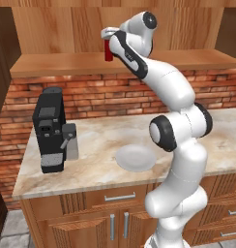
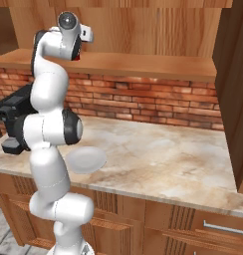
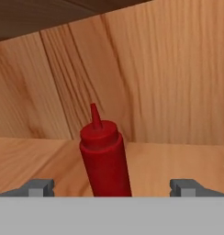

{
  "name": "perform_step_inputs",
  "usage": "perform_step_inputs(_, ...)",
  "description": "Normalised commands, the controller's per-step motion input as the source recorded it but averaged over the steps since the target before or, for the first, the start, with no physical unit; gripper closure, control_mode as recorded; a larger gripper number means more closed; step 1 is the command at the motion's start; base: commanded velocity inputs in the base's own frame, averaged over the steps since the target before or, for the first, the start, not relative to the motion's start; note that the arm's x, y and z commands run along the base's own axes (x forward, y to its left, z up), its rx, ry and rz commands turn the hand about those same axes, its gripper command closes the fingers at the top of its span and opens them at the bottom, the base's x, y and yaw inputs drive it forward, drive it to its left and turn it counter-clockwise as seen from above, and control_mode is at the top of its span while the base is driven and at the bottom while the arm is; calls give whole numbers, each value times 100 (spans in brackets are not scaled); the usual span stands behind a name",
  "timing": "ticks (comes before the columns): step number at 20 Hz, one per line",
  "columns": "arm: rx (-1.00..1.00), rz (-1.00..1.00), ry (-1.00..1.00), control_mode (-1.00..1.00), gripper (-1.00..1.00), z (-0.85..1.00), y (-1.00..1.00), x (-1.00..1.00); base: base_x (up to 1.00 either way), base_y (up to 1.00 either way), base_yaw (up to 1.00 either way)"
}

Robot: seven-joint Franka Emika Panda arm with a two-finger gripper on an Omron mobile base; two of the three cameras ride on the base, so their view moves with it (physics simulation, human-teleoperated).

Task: Move the hot dog bun to the plate on the dining table and place the condiment next to that plate. Then navigate to the fridge and take the sausage and place it on the plate as well.

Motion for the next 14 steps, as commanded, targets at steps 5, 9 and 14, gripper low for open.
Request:
perform_step_inputs(5, 0, 3, 0, -100, -100, -5, 4, 12, 0, 0, 0)
perform_step_inputs(9, 0, 3, 0, -100, -100, -8, 10, 3, 0, 0, 0)
perform_step_inputs(14, 0, 2, 0, -100, -100, -10, 11, 11, 0, 0, 0)
